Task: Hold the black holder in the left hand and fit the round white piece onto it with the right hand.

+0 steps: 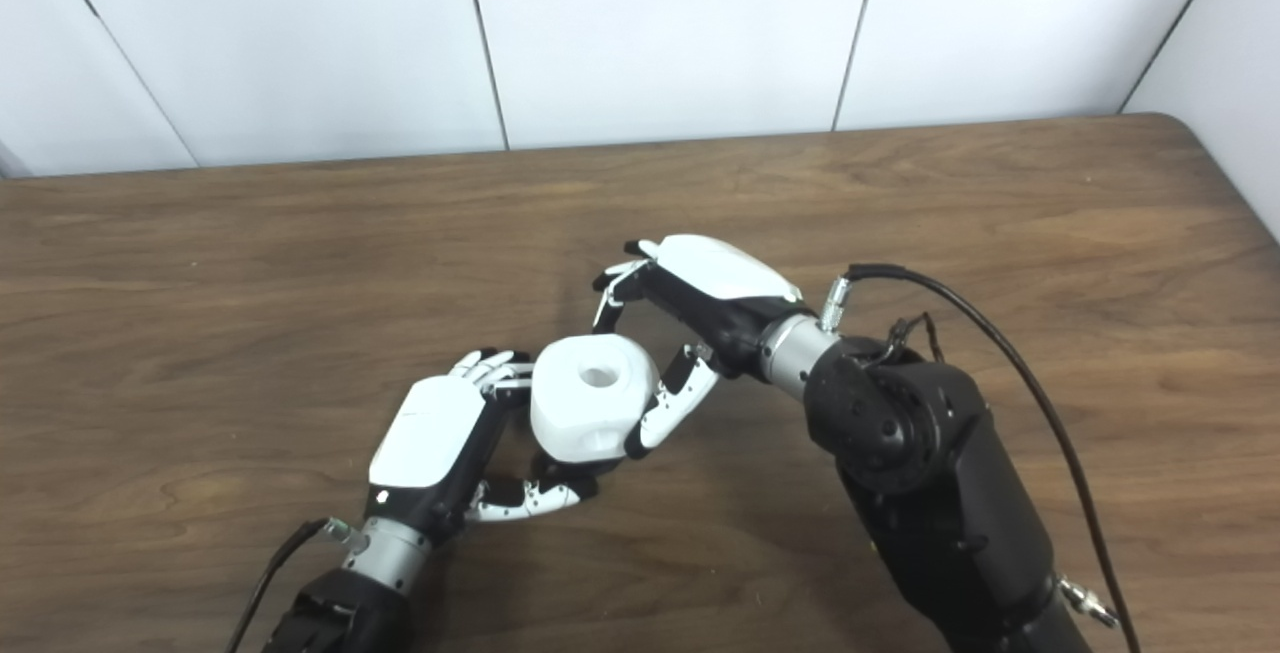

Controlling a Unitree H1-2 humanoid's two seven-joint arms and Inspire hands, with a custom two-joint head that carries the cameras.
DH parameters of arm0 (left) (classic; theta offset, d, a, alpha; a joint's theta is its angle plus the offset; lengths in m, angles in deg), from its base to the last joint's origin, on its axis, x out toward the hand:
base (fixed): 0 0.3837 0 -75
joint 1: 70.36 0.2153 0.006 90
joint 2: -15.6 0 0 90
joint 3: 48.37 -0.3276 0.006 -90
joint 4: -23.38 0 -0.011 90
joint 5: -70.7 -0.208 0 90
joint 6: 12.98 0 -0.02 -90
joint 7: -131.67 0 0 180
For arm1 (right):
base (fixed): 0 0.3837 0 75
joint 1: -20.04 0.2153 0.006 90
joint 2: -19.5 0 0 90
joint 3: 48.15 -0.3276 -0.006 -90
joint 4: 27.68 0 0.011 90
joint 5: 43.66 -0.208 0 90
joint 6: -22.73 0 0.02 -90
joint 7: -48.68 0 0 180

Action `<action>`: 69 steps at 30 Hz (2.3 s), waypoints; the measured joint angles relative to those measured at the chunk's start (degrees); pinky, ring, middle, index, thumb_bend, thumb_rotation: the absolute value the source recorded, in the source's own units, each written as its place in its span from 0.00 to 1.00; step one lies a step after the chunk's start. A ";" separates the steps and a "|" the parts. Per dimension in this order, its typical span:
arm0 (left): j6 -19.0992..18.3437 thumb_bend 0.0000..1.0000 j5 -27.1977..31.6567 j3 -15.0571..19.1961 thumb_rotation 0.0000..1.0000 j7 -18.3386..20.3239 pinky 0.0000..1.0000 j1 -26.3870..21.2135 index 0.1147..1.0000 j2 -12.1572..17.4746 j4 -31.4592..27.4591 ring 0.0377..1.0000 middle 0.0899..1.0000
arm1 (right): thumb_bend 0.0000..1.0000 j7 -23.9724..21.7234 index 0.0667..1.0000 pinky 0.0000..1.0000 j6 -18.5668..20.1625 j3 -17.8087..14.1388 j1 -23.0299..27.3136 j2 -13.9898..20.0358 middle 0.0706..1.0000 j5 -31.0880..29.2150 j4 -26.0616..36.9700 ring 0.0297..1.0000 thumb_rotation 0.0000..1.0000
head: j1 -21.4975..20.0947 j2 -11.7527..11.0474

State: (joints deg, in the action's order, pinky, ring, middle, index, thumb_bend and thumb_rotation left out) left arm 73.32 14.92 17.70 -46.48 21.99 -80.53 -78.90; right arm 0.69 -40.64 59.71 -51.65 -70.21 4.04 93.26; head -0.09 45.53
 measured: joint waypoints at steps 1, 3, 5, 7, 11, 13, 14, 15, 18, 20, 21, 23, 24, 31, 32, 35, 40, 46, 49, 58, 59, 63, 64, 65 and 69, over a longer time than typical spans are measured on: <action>0.00 0.52 -0.02 -0.01 0.04 0.00 0.93 0.00 0.42 0.00 0.00 0.87 0.75 | 0.52 0.27 0.44 1.00 0.00 0.01 0.00 0.00 0.86 -0.02 -0.05 1.00 0.14 | 0.00 0.00; 0.00 0.52 -0.04 -0.02 0.04 0.00 0.93 -0.01 0.42 0.00 0.00 0.87 0.75 | 0.53 0.62 0.44 1.00 0.00 0.07 0.00 0.01 0.86 -0.02 -0.10 1.00 0.14 | 0.00 0.00; 0.00 0.52 -0.04 -0.02 0.04 -0.01 0.92 -0.03 0.42 0.00 0.02 0.87 0.75 | 0.53 0.87 0.44 1.00 -0.01 0.22 0.01 0.02 0.86 -0.02 -0.11 1.00 0.14 | 0.00 0.00; 0.00 0.52 -0.05 -0.02 0.04 0.02 0.93 -0.04 0.42 -0.01 0.03 0.87 0.76 | 0.53 0.98 0.44 1.00 -0.04 0.34 0.01 0.04 0.86 -0.02 -0.11 1.00 0.14 | 0.00 0.09; -0.08 0.52 -0.05 -0.02 0.04 0.06 0.92 -0.07 0.42 -0.06 0.03 0.86 0.75 | 0.53 1.04 0.44 1.00 -0.05 0.62 0.00 0.07 0.86 0.01 -0.12 1.00 0.14 | 0.00 0.18; -0.07 0.52 -0.04 -0.02 0.04 0.01 0.92 -0.08 0.42 -0.06 0.05 0.86 0.75 | 0.53 1.15 0.45 1.00 -0.10 0.72 0.00 0.07 0.86 0.01 -0.18 0.99 0.14 | -0.17 0.18; -0.07 0.52 -0.04 -0.02 0.04 -0.02 0.92 -0.09 0.42 -0.07 0.07 0.86 0.75 | 0.53 1.28 0.45 1.00 -0.18 0.75 0.00 0.09 0.85 0.01 -0.28 0.99 0.14 | -0.26 0.09; -0.06 0.52 -0.04 -0.02 0.04 -0.06 0.92 -0.10 0.42 -0.08 0.09 0.86 0.75 | 0.53 1.43 0.45 1.00 -0.25 0.79 0.00 0.12 0.85 0.00 -0.44 0.99 0.14 | -0.26 0.09; -0.05 0.52 -0.04 -0.02 0.04 -0.21 0.92 -0.18 0.42 -0.11 0.25 0.86 0.75 | 0.53 1.76 0.45 1.00 -0.79 0.90 0.00 0.32 0.85 -0.01 -0.56 0.98 0.14 | -0.35 0.00; -0.01 0.52 -0.04 -0.04 0.04 -0.27 0.92 -0.29 0.42 -0.11 0.38 0.86 0.75 | 0.53 2.04 0.45 1.00 -1.65 1.00 0.01 0.50 0.85 0.00 -0.65 0.98 0.15 | -0.44 -0.09; 0.00 0.52 -0.04 -0.06 0.04 -0.34 0.92 -0.35 0.42 -0.12 0.46 0.86 0.75 | 0.53 2.23 0.45 1.00 -2.03 1.07 0.01 0.63 0.85 0.02 -0.67 0.98 0.15 | -0.53 -0.09; 0.00 0.52 -0.04 -0.12 0.04 -0.39 0.93 -0.40 0.42 -0.12 0.52 0.86 0.75 | 0.52 2.37 0.45 1.00 -2.41 1.17 0.02 0.94 0.85 0.06 -0.69 0.98 0.15 | -0.53 -0.17; 0.00 0.52 -0.04 -0.14 0.04 -0.39 0.93 -0.42 0.42 -0.12 0.53 0.86 0.75 | 0.52 2.40 0.45 1.00 -2.48 1.20 0.06 1.11 0.85 0.06 -0.69 0.98 0.15 | -0.53 -0.17; 0.00 0.52 -0.04 -0.24 0.04 -0.60 0.92 -0.43 0.42 -0.17 0.62 0.86 0.75 | 0.97 2.40 0.58 1.00 -2.50 1.48 0.24 1.60 0.85 0.12 -0.94 0.99 0.28 | -0.70 -0.26; 0.00 0.52 -0.04 -0.25 0.04 -0.63 0.92 -0.43 0.42 -0.19 0.64 0.86 0.75 | 0.99 2.40 0.58 1.00 -2.49 1.59 0.24 1.69 0.86 0.13 -1.20 0.98 0.28 | -0.70 -0.26; -0.02 0.52 -0.04 -0.25 0.04 -0.61 0.93 -0.43 0.42 -0.23 0.64 0.86 0.75 | 1.00 2.41 0.62 1.00 -2.48 1.71 0.24 1.85 0.87 0.16 -1.53 0.99 0.30 | -0.79 -0.26; -0.03 0.52 -0.04 -0.29 0.04 -0.58 0.93 -0.44 0.42 -0.27 0.65 0.86 0.74 | 1.00 2.69 0.68 1.00 -2.50 1.73 0.23 1.89 0.90 0.39 -1.54 1.00 0.33 | -0.70 -0.18; -0.04 0.52 -0.04 -0.35 0.04 -0.70 0.92 -0.53 0.42 -0.30 0.79 0.85 0.74 | 1.00 2.69 0.75 1.00 -2.47 2.21 0.24 2.25 0.95 1.15 -1.54 1.00 0.37 | -0.70 -0.09; 0.04 0.52 -0.04 -0.42 0.04 -1.10 0.92 -0.64 0.42 -0.33 1.13 0.85 0.74 | 1.00 2.69 0.78 1.00 -2.47 2.25 0.24 2.29 0.96 1.26 -1.62 1.00 0.37 | -0.79 -0.17; 0.29 0.52 -0.03 -0.55 0.04 -1.63 0.91 -1.04 0.42 -0.31 1.87 0.85 0.74 | 1.00 -0.76 0.86 1.00 -1.86 2.29 0.80 2.71 1.00 1.68 -1.63 1.00 0.41 | -0.97 -0.26; 0.35 0.52 -0.02 -0.55 0.04 -1.71 0.91 -1.11 0.42 -0.31 2.01 0.85 0.74 | 1.00 -1.59 0.86 1.00 -1.70 2.33 1.14 3.08 1.00 1.78 -1.60 1.00 0.41 | -1.14 -0.26; 0.40 0.52 0.00 -0.55 0.04 -1.84 0.91 -1.33 0.42 -0.30 2.29 0.85 0.74 | 1.00 -5.36 0.86 1.00 -0.97 2.17 2.66 5.80 1.00 1.86 -1.12 1.00 0.41 | -1.14 -0.44; 0.43 0.52 0.00 -0.54 0.04 -1.90 0.91 -1.36 0.42 -0.29 2.40 0.85 0.74 | 1.00 -6.41 0.85 1.00 -0.63 1.97 2.94 6.52 1.00 1.62 -0.89 1.00 0.42 | -1.32 -0.53; 0.45 0.52 0.00 -0.54 0.04 -1.93 0.92 -1.39 0.42 -0.28 2.44 0.85 0.74 | 1.00 -7.17 0.85 1.00 -0.32 1.52 3.05 7.00 1.00 1.38 -0.61 1.00 0.42 | -1.32 -0.53; 0.42 0.52 0.00 -0.55 0.04 -1.92 0.92 -1.53 0.42 -0.26 2.56 0.85 0.74 | 1.00 -9.34 0.85 1.00 -0.08 -0.21 3.08 7.97 1.00 0.88 -0.16 1.00 0.42 | -1.41 -0.70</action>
State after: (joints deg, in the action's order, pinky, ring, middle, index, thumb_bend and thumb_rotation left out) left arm 73.74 14.93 17.15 -48.40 20.46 -80.79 -76.34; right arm -8.65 -40.72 59.51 -48.56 -62.24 4.91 93.10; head -1.49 44.82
